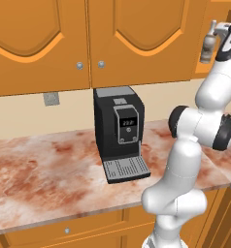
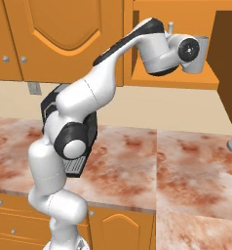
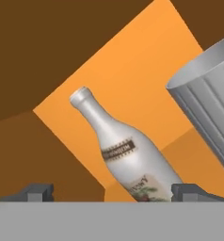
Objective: There is a bowl on the dining counter. Grab a lemon wedge from the fridge and place it in the bowl. Then get the liquor bottle and glass cup from the cabinet and place them next to the bowl.
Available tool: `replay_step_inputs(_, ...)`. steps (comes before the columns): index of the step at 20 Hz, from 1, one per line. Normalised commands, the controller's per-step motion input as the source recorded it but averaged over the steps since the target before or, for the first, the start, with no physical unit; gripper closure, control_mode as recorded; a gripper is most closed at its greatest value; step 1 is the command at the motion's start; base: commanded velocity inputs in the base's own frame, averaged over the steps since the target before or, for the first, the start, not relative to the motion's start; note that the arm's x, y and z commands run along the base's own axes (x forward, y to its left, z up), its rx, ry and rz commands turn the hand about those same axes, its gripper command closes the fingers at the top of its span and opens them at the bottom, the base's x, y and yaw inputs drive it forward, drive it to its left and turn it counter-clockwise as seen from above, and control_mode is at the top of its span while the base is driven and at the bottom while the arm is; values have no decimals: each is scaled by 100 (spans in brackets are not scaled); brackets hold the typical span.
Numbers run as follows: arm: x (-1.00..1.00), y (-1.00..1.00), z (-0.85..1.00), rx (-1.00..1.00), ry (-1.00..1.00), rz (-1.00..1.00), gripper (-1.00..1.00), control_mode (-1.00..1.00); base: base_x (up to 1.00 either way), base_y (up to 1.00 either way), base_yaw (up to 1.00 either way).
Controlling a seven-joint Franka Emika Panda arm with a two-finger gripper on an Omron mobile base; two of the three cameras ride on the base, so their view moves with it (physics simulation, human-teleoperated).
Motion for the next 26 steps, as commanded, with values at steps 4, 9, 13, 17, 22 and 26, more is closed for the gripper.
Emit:
replay_step_inputs(4, 17, 8, -5, -8, -1, 0, -100, -100, 0, 0, 0)
replay_step_inputs(9, 19, 0, -4, -7, -1, 0, -100, -100, 0, 0, 0)
replay_step_inputs(13, 18, 0, 0, -2, -1, 0, -100, -100, 0, 0, 0)
replay_step_inputs(17, 26, 0, 0, -1, 0, 0, -100, -100, 0, 0, 0)
replay_step_inputs(22, 30, -2, 0, 0, 0, 0, -100, -100, 0, 0, 0)
replay_step_inputs(26, 16, -16, 0, 0, 0, 0, -100, -100, 0, 0, 0)
